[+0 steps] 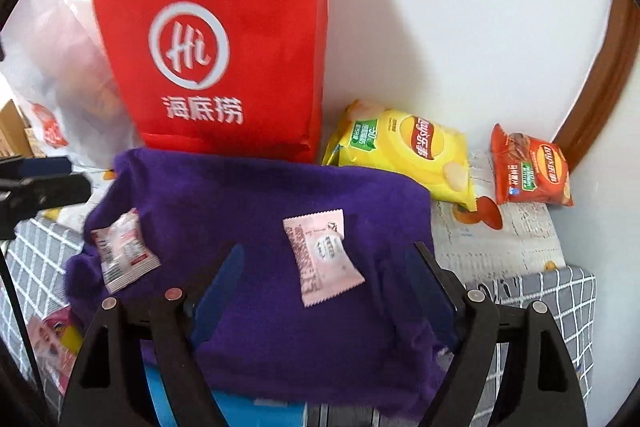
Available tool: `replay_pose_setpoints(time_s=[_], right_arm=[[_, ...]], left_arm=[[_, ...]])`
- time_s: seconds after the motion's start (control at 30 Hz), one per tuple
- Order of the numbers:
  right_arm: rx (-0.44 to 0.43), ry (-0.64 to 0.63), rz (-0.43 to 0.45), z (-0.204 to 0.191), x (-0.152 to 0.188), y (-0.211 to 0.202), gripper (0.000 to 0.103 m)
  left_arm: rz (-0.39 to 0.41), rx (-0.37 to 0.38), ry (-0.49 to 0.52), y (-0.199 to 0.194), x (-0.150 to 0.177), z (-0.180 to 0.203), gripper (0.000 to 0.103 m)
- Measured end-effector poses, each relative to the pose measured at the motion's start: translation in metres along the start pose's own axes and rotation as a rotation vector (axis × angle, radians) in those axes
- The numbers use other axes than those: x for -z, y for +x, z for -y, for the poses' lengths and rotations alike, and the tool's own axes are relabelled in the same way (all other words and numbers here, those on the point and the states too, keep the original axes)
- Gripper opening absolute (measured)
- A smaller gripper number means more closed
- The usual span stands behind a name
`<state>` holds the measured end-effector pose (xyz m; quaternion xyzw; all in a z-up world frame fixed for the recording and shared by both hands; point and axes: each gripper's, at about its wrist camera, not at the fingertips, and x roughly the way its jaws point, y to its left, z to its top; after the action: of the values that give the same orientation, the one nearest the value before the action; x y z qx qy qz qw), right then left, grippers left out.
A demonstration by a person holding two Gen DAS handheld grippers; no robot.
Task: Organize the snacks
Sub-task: 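Open both tools to drop the packets onto the purple towel, then move both open tools back toward the snack pile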
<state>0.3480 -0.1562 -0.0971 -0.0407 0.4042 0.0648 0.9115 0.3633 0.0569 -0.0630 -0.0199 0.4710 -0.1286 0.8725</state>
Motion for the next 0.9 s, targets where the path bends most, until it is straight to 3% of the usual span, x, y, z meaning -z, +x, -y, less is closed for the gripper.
replay_pose_setpoints(time_s=[0.33, 0.43, 0.57, 0.67, 0.83, 0.9], right_arm=[[0.049, 0.0, 0.067, 0.012, 0.029, -0.076, 0.083], [0.009, 0.029, 0.074, 0.016, 0.039, -0.094, 0.083], [-0.08, 0.093, 0.048, 0.023, 0.052, -0.105, 0.083], [-0.084, 0.123, 0.021, 0.026, 0.062, -0.109, 0.083], [-0.083, 0.119, 0.017, 0.03, 0.088, -0.112, 0.082], [-0.07, 0.108, 0.007, 0.03, 0.099, -0.111, 0.075]], left_arm=[[0.077, 0.062, 0.044, -0.053, 0.012, 0.031, 0.075], [0.108, 0.046, 0.051, -0.071, 0.022, 0.032, 0.075], [0.115, 0.02, 0.028, -0.089, 0.037, 0.026, 0.075], [0.114, -0.017, 0.013, -0.098, 0.051, 0.021, 0.075], [0.078, -0.009, -0.053, -0.102, 0.074, 0.008, 0.075], [0.07, -0.009, -0.074, -0.104, 0.083, 0.004, 0.074]])
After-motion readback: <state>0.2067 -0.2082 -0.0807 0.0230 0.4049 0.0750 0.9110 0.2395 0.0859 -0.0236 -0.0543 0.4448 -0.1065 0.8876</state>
